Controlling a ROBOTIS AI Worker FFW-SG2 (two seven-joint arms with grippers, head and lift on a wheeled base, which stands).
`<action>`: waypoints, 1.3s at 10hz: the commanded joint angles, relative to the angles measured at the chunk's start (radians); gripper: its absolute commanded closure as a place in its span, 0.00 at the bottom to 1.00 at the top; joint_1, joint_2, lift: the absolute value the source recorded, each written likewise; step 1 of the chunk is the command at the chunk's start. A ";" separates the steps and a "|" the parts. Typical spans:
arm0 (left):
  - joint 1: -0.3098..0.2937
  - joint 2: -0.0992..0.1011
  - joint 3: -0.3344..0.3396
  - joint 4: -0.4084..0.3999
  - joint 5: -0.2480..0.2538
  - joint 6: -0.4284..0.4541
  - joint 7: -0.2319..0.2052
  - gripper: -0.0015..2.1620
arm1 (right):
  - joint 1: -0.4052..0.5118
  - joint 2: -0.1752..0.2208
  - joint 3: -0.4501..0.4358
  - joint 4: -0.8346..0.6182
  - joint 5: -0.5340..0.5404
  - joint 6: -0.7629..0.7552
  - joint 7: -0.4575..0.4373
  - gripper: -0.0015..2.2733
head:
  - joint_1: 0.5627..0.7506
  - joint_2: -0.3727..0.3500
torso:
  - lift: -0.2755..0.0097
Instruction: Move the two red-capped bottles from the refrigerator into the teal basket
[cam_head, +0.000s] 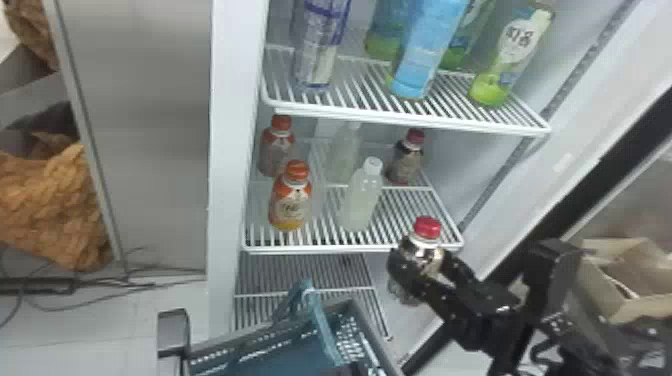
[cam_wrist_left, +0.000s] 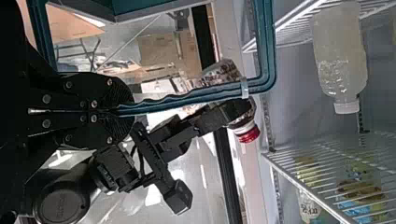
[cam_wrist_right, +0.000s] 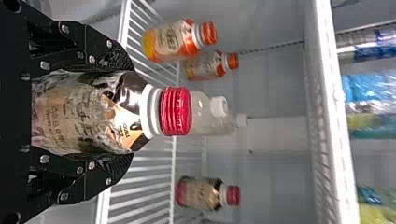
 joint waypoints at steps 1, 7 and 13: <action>-0.004 0.000 0.005 0.001 -0.004 -0.002 0.000 0.52 | 0.011 -0.006 0.034 -0.015 -0.010 0.040 0.001 0.27 | 0.70 0.03 | 0.17; -0.006 0.002 0.015 0.001 -0.016 -0.002 0.000 0.52 | 0.060 -0.023 0.116 -0.062 -0.082 0.184 0.007 0.28 | 0.70 0.03 | 0.17; -0.008 0.003 0.013 0.001 -0.018 0.005 0.000 0.52 | 0.057 -0.026 0.114 -0.037 -0.060 0.199 0.007 0.15 | 0.70 0.03 | 0.17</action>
